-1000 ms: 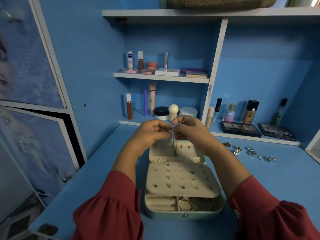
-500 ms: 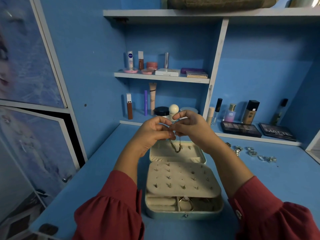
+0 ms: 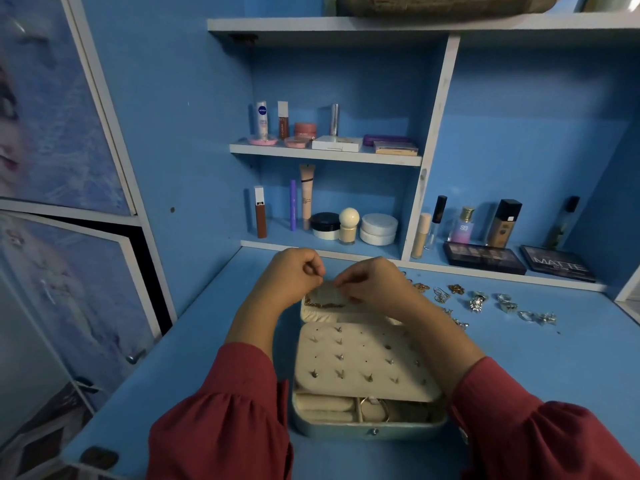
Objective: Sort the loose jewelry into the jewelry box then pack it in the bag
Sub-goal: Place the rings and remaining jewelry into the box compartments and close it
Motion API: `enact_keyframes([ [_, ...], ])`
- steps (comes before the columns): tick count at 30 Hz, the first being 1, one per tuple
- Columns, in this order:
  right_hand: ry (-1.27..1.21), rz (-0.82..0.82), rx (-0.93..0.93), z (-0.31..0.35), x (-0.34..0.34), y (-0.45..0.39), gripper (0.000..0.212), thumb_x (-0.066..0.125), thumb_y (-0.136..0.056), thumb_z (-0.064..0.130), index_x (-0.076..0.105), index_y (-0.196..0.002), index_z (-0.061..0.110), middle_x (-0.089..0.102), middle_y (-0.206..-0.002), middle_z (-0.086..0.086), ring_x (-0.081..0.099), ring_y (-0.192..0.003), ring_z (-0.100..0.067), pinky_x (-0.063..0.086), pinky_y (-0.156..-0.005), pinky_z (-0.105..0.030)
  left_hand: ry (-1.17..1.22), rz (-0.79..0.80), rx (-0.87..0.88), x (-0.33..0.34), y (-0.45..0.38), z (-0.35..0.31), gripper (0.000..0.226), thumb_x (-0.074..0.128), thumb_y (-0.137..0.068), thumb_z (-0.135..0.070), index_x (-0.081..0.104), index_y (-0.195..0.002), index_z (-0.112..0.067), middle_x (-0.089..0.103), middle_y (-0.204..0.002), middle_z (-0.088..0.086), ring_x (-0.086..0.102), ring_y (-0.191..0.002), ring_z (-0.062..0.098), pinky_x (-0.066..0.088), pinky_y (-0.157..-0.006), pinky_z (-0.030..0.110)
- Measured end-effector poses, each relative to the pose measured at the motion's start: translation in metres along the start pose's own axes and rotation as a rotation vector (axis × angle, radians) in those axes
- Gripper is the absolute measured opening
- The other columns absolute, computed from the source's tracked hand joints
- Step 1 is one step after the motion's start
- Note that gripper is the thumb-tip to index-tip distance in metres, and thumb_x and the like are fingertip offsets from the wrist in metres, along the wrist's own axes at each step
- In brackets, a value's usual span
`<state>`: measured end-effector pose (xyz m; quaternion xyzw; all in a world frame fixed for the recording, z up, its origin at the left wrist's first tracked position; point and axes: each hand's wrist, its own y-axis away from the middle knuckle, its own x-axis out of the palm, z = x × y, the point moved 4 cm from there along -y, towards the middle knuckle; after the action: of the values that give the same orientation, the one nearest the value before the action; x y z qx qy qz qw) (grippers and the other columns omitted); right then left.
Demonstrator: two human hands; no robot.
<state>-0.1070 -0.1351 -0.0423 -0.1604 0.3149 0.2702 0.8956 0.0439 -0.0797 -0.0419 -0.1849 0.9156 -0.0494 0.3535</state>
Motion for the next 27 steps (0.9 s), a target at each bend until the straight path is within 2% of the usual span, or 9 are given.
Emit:
enact_keyframes([
  [2,0.109,0.009,-0.051,0.002,0.003,0.000,0.024,0.061,-0.086,0.006,0.076,-0.097,0.020,0.069,-0.082,0.007,0.056,-0.064,0.000,0.043,-0.061,-0.007,-0.103,-0.027,0.032,0.002,-0.001,0.000,0.026,0.063,-0.081,-0.002,0.061,-0.070,-0.025,0.063,-0.077,-0.002,0.060,-0.072,0.013,0.050,-0.067,0.026],
  [4,0.201,0.016,-0.098,0.004,0.007,0.000,0.025,0.059,-0.088,0.008,0.074,-0.105,0.019,0.071,-0.095,0.007,0.058,-0.074,-0.002,0.041,-0.064,-0.003,-0.155,-0.051,0.061,0.003,-0.001,-0.003,0.023,0.059,-0.083,-0.001,0.062,-0.074,-0.023,0.064,-0.083,-0.001,0.061,-0.074,0.015,0.052,-0.070,0.029],
  [8,0.395,0.048,-0.173,0.012,0.011,-0.007,0.029,0.053,-0.092,0.008,0.072,-0.112,0.017,0.069,-0.114,0.003,0.060,-0.100,-0.012,0.043,-0.087,-0.016,-0.232,-0.109,0.080,0.002,-0.002,-0.006,0.023,0.053,-0.082,0.003,0.060,-0.079,-0.019,0.058,-0.086,-0.003,0.057,-0.078,0.018,0.050,-0.070,0.032],
  [11,0.553,0.096,-0.173,0.017,0.013,-0.014,0.031,0.051,-0.093,0.011,0.071,-0.114,0.020,0.068,-0.114,0.001,0.058,-0.101,-0.016,0.043,-0.087,-0.021,-0.313,-0.091,0.067,0.006,-0.003,-0.006,0.022,0.052,-0.082,0.003,0.059,-0.087,-0.017,0.055,-0.089,-0.003,0.055,-0.083,0.020,0.051,-0.073,0.036],
  [14,0.658,0.210,-0.140,0.020,0.019,-0.017,0.030,0.050,-0.095,0.015,0.069,-0.118,0.022,0.066,-0.112,-0.003,0.057,-0.101,-0.020,0.046,-0.090,-0.027,-0.353,-0.074,0.050,0.009,-0.003,-0.005,0.025,0.054,-0.081,0.005,0.055,-0.086,-0.019,0.053,-0.090,-0.003,0.054,-0.083,0.020,0.050,-0.070,0.033],
  [22,0.659,0.253,-0.116,0.019,0.024,-0.018,0.028,0.050,-0.095,0.017,0.070,-0.115,0.019,0.064,-0.113,-0.005,0.057,-0.102,-0.021,0.048,-0.094,-0.032,-0.434,0.007,-0.033,0.008,-0.002,-0.005,0.027,0.054,-0.081,0.005,0.052,-0.083,-0.022,0.055,-0.092,0.004,0.055,-0.085,0.023,0.050,-0.070,0.034],
  [24,0.631,0.266,-0.119,0.021,0.022,-0.015,0.028,0.051,-0.095,0.016,0.071,-0.114,0.019,0.065,-0.114,-0.003,0.057,-0.103,-0.019,0.047,-0.095,-0.030,-0.473,0.049,-0.045,0.006,-0.001,-0.009,0.024,0.054,-0.083,0.004,0.056,-0.088,-0.020,0.057,-0.096,0.007,0.056,-0.087,0.024,0.050,-0.071,0.033],
  [27,0.564,0.282,-0.134,0.023,0.018,-0.010,0.027,0.052,-0.094,0.014,0.072,-0.111,0.021,0.066,-0.114,0.002,0.057,-0.103,-0.015,0.045,-0.093,-0.025,-0.541,0.151,-0.077,0.005,0.000,-0.015,0.028,0.054,-0.084,0.005,0.062,-0.105,-0.012,0.058,-0.107,0.009,0.058,-0.096,0.026,0.051,-0.079,0.034],
])
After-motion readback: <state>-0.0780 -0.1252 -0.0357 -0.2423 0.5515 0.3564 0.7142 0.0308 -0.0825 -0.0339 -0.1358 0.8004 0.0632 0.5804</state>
